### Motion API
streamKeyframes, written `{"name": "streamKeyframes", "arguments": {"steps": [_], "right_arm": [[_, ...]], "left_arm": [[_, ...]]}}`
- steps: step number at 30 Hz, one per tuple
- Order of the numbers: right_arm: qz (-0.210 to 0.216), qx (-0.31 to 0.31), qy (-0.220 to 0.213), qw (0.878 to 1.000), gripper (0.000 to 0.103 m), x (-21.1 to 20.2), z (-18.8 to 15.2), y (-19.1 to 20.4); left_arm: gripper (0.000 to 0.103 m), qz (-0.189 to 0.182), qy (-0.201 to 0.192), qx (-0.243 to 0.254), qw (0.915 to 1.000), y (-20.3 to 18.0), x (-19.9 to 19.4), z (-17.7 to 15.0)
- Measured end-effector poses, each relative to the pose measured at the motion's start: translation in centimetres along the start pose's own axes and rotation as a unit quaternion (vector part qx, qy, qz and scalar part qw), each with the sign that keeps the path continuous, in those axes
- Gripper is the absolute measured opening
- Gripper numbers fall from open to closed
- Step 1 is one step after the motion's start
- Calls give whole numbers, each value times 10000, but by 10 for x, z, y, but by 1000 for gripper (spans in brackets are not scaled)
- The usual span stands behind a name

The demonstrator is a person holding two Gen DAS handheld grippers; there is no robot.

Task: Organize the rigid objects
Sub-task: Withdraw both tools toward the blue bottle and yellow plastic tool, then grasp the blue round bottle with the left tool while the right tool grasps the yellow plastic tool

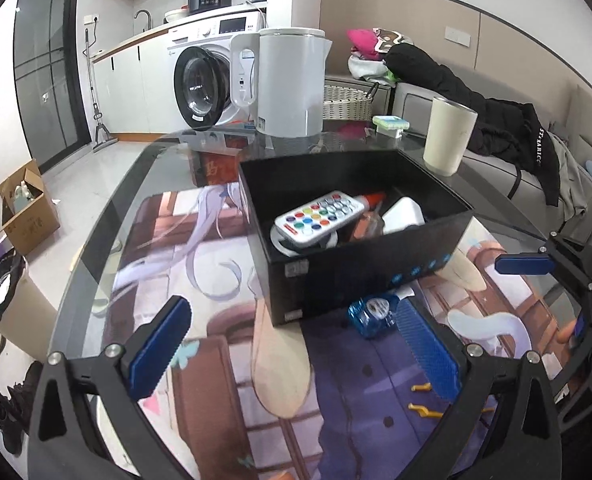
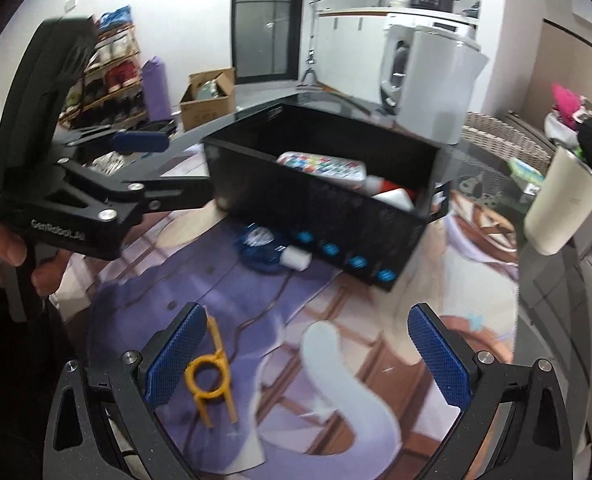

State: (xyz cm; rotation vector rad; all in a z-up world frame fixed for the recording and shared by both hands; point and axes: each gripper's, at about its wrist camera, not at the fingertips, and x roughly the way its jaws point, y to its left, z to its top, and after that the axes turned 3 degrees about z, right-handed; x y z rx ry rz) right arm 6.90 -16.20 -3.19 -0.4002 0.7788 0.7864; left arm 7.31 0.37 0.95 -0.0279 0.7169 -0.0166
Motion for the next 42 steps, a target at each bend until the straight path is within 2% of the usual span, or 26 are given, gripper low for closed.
{"name": "streamKeyframes", "arguments": {"steps": [6,13,17,25,27,36,38,42], "right_arm": [[318,-300,224,9988,102,5,-6,21],[214,-525,669,9961,102,22,-17,28],[147,-392,716,9966,102,23,-18,16],[-569,11,756,9955,102,23,-15,-24],[-636,98,788,9948,102,22,-15,-32],[-368,475,936,9938,102,23,-19,-46],[-195,597,920,9938,95,25,-19,-51],[29,510,801,9955,63,23,-15,-47]], "left_arm": [[103,67,-38,4,10000,-1,-2,0],[103,167,-42,-89,9998,3,1,2],[103,214,-17,-126,9997,4,4,2],[103,183,1,-104,9998,4,5,3],[103,164,14,-104,9998,3,5,3],[103,10,101,54,9999,-9,7,2],[103,0,121,79,9999,-10,8,1],[103,-41,131,71,9999,-11,8,1]]}}
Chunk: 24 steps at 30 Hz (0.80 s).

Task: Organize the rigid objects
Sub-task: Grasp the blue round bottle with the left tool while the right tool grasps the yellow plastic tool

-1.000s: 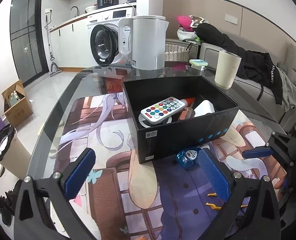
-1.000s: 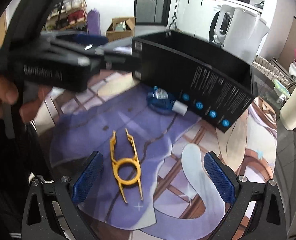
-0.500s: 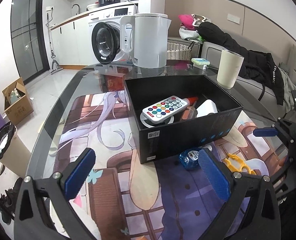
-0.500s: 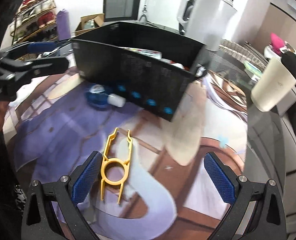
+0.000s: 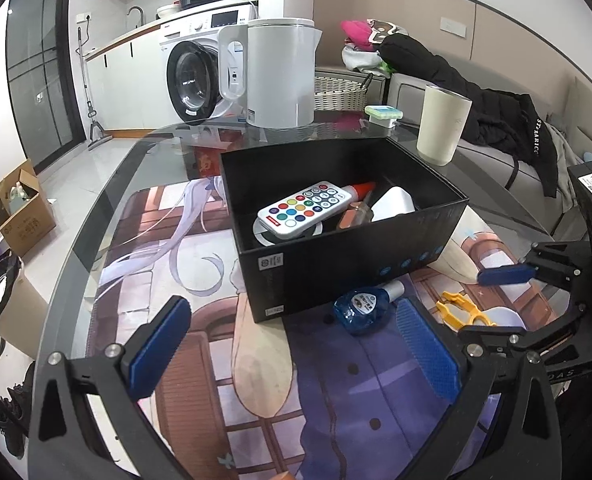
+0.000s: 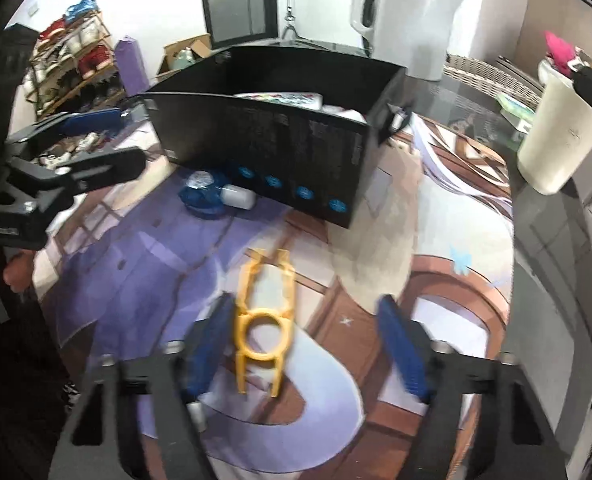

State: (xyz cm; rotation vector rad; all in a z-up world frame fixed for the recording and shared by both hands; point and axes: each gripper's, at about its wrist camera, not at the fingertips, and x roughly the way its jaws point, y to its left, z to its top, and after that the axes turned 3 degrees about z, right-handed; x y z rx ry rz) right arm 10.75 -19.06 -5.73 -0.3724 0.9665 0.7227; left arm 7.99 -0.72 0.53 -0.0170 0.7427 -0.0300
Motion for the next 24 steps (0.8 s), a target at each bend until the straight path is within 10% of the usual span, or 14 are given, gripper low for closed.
{"name": "streamKeyframes", "arguments": {"steps": [5,24], "right_arm": [[53,-199,-167,9996,26,0,3,16],[120,557,-1503,9870,26,-49,19,2]], "left_arm": [[103,-28,32,23,10000,-2,2,-1],[101,-392,696,-55,9968,-33,28,-8]]}}
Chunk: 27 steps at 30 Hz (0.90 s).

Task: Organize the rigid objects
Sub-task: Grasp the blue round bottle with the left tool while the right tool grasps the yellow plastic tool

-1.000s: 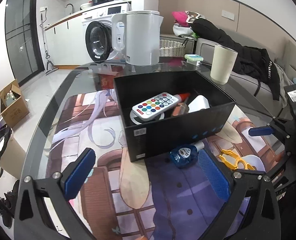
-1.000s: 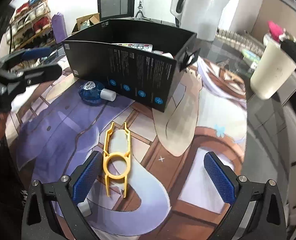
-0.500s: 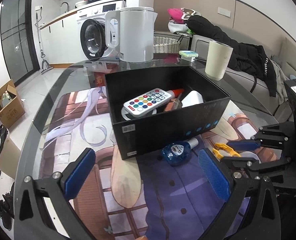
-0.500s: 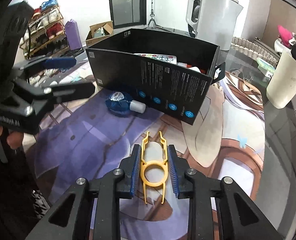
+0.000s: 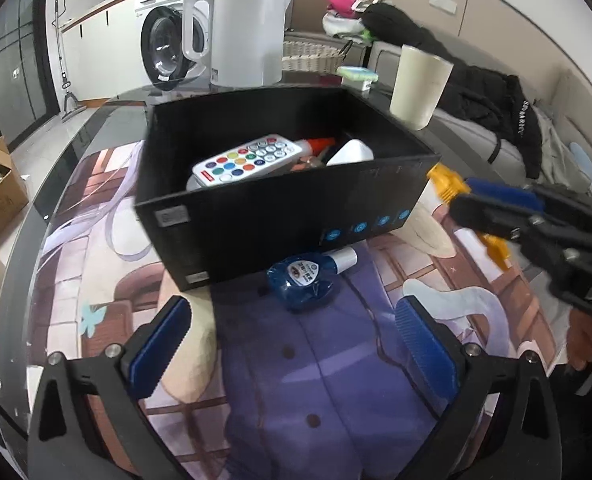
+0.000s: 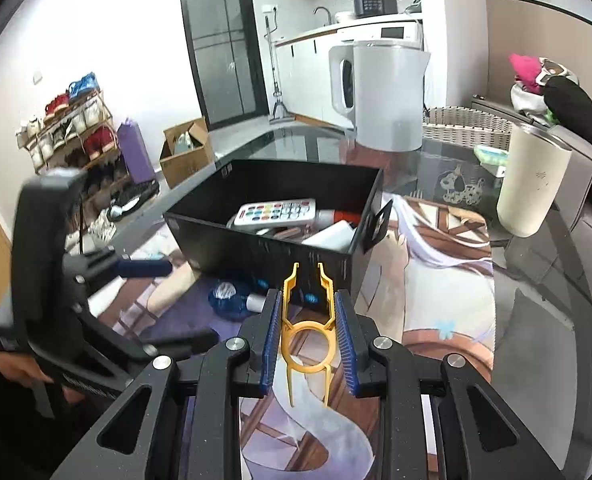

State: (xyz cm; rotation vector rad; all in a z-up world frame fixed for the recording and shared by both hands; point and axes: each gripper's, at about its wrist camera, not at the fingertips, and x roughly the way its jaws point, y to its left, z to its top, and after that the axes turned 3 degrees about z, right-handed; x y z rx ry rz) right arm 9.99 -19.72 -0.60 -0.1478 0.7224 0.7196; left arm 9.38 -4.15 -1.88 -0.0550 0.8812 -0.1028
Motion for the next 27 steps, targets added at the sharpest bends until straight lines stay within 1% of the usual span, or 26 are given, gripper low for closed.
{"name": "streamKeyframes", "arguments": {"steps": [3,5,6,7,9,10,11,12,14,15,23,27], "right_arm": [[-11,16,-67,10000,26,-2,1,-4],[-26,9,-72,10000,26,-2,1,-5],[-37,10,-79,10000,26,-3,2,-6],[-39,17,-85,10000,26,-3,2,-8],[-46,36,-91,9999,26,-3,1,-10],[-48,41,-96,9999,26,-3,1,-10],[-53,42,-96,9999,26,-3,1,-10],[-51,40,-85,9999,26,-2,1,-10],[-50,47,-77,9999,26,-2,1,-11],[-53,50,-69,9999,26,-1,0,-11],[-22,37,-108,9999,26,-2,2,-11],[-43,63,-176,9998,26,-4,3,-12]], "left_arm": [[101,30,124,-197,9997,-5,11,0],[100,122,145,-223,9996,-11,17,0],[99,226,103,-193,9995,-13,18,0],[96,322,78,-157,9993,-17,19,1],[89,378,47,-131,9992,-21,21,3],[82,412,19,-116,9991,-23,21,3],[72,451,-5,-86,9989,-23,21,4],[66,476,-28,-35,9989,-25,21,4],[43,491,-105,84,9987,-26,18,3],[37,453,-137,104,9988,-26,17,2],[37,255,-168,195,9993,-22,12,-1],[37,176,-267,312,9990,-25,4,-3]]}}
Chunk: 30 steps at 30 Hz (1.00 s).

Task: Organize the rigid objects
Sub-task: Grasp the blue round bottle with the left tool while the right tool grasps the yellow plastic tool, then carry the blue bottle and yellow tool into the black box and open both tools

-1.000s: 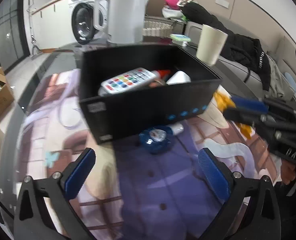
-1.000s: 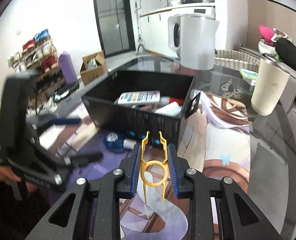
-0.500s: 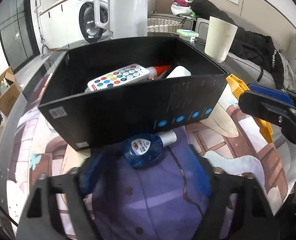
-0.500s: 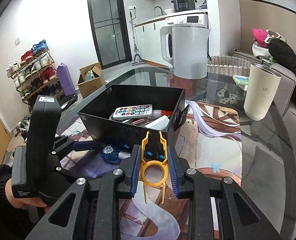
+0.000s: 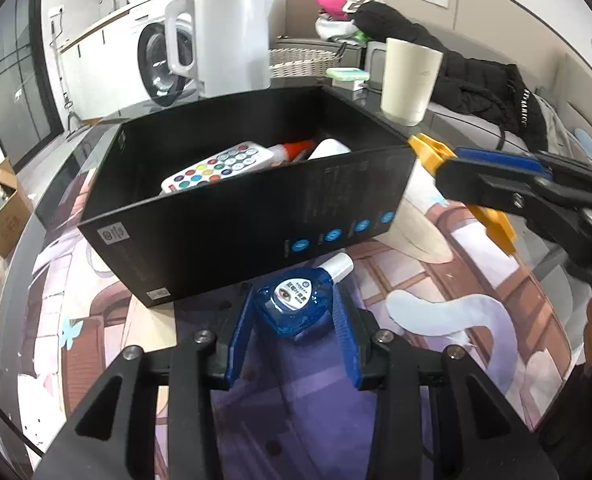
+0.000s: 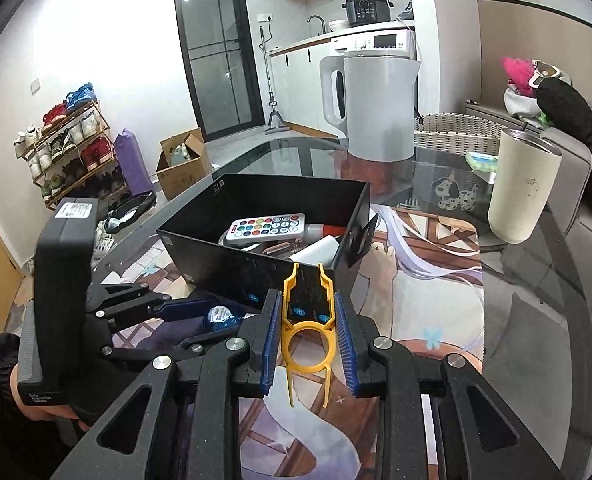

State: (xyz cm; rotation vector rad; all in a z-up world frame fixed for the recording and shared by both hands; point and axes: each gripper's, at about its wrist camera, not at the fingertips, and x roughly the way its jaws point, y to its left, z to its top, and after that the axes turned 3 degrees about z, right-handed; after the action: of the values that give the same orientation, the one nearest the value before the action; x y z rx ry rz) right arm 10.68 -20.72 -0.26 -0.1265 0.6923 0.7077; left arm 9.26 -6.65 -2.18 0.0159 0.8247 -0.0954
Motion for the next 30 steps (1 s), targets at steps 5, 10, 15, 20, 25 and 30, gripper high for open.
{"name": "streamKeyframes", "arguments": {"steps": [5,10,15,20,25,30], "right_arm": [[9,27,-150,9999,26,-6,2,0],[63,18,-387,9992,26,-15,6,1],[139,-7,-712,9974,26,-25,12,2],[256,-45,-1018,9945,26,-36,20,4],[296,-63,-1167,9927,26,-36,26,7],[331,-1,-1266,9914,26,-34,33,8]], "left_arm": [[37,-122,-163,95,9997,-2,-14,-2],[37,-237,-377,68,9990,2,-29,0],[37,-410,-612,5,9973,9,-43,5],[37,-499,-844,-101,9951,16,-53,15],[37,-546,-1006,-268,9931,26,-58,24],[37,-430,-1221,-410,9907,40,-61,35]]}}
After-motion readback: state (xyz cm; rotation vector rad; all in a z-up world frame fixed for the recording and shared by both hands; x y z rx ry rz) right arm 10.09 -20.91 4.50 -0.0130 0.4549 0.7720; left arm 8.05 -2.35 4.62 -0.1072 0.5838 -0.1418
